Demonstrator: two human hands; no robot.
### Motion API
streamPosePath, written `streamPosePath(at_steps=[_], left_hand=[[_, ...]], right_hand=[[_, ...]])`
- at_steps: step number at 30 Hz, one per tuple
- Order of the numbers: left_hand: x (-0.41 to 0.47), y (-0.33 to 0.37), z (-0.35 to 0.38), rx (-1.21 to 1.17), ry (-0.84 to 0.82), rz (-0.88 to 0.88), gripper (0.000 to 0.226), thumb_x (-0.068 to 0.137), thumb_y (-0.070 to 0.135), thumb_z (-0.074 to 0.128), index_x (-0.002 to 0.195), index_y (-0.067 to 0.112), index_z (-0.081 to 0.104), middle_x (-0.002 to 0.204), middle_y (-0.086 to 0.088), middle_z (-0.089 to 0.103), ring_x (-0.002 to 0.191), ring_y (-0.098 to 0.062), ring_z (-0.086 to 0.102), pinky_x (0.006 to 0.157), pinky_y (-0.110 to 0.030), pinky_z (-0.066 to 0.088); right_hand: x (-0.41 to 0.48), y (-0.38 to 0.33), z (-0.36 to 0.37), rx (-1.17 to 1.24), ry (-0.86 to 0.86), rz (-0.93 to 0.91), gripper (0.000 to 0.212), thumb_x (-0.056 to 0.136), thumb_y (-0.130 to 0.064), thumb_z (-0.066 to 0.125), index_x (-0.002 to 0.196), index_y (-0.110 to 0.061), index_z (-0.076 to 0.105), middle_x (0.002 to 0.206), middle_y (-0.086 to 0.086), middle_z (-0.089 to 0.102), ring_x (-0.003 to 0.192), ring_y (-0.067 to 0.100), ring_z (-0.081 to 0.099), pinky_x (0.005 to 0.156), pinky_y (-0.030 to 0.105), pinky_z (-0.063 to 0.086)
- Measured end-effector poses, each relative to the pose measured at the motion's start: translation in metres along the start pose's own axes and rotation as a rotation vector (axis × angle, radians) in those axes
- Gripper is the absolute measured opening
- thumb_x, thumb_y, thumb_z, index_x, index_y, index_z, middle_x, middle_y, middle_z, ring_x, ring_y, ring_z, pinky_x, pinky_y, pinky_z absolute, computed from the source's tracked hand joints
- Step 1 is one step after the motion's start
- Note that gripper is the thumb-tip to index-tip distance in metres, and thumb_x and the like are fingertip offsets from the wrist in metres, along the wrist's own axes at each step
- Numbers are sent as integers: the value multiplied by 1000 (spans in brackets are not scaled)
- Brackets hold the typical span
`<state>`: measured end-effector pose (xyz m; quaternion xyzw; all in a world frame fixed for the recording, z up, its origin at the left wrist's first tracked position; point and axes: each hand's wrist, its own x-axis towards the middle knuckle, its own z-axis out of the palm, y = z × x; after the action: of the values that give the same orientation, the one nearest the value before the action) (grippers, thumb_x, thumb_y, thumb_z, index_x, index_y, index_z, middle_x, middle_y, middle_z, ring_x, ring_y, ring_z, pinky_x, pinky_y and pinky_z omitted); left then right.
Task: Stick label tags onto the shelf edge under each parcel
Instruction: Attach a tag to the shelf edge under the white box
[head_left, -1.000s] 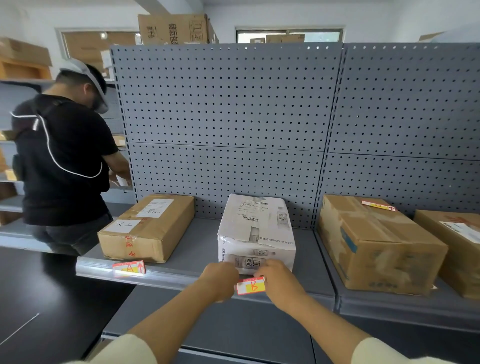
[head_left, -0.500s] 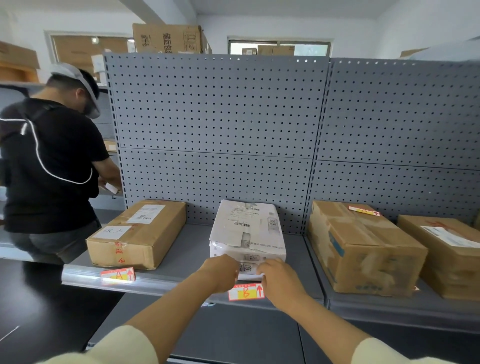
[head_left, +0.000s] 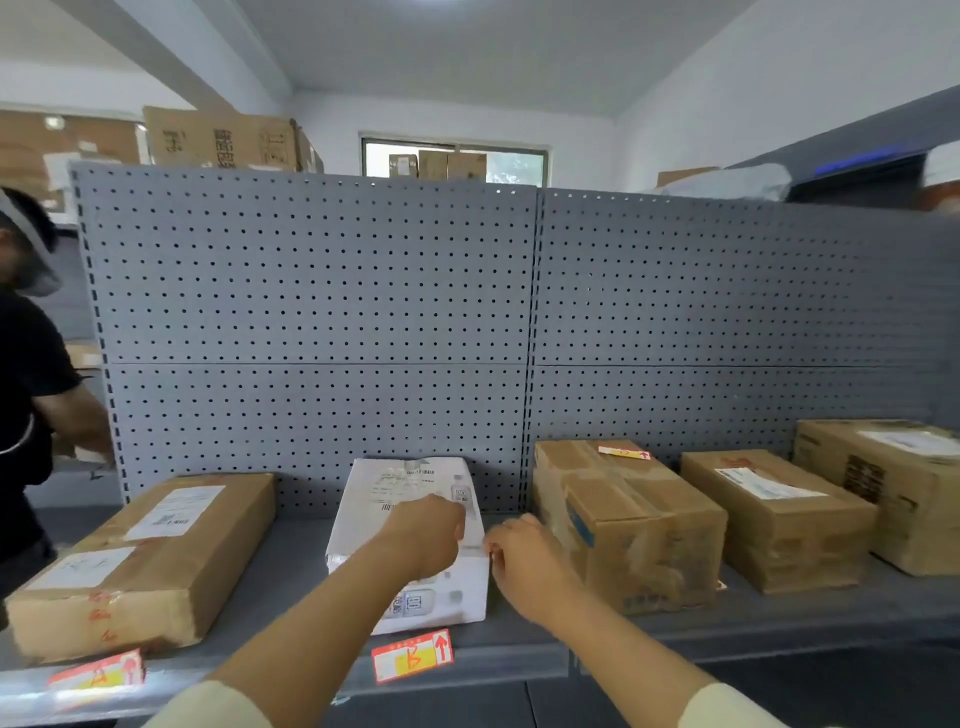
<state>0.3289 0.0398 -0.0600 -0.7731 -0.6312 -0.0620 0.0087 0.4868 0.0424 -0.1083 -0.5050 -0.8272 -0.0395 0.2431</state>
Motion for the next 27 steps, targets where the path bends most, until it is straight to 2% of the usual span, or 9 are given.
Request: streamPosePath(at_steps=[4, 9, 14, 19, 27], left_hand=[[13, 13, -5, -16, 17, 22, 32, 90, 12, 45, 114, 24, 61, 125, -4, 61, 109, -27, 60, 92, -35, 48], [17, 35, 4, 42, 20, 110, 33, 91, 10, 42, 118, 19, 57, 126, -6, 59, 113, -27, 57, 92, -33, 43], [27, 50, 12, 20, -5, 191, 26, 91, 11, 43, 111, 18, 58, 121, -5, 61, 107, -26, 59, 88, -34, 46], [37, 70, 19, 4, -8, 260, 26, 93, 14, 40, 112, 19, 57, 123, -5, 59, 112, -26, 56, 93, -37, 46], [44, 114, 34, 69, -75, 295, 27, 90, 16, 43, 111, 21, 59, 121, -6, 62, 108, -27, 60, 90, -40, 51]], right_hand=[[-1, 15, -20, 9, 23, 32, 29, 89, -7, 49, 110, -17, 67, 109, 6, 66, 107, 24, 51, 88, 37, 47], [-10, 35, -33, 31, 20, 79, 30, 88, -3, 47, 109, -13, 67, 109, 10, 65, 109, 25, 50, 91, 34, 45], [-23, 47, -40, 29, 39, 110, 27, 88, -5, 49, 106, -13, 68, 108, 9, 67, 107, 25, 51, 88, 33, 44], [-33, 60, -51, 3, 42, 176, 23, 86, -6, 50, 100, -14, 67, 106, 9, 67, 105, 25, 51, 87, 35, 44], [-60, 108, -66, 67, 130, 298, 16, 89, -18, 55, 94, -26, 67, 109, -3, 65, 105, 14, 54, 93, 34, 48]])
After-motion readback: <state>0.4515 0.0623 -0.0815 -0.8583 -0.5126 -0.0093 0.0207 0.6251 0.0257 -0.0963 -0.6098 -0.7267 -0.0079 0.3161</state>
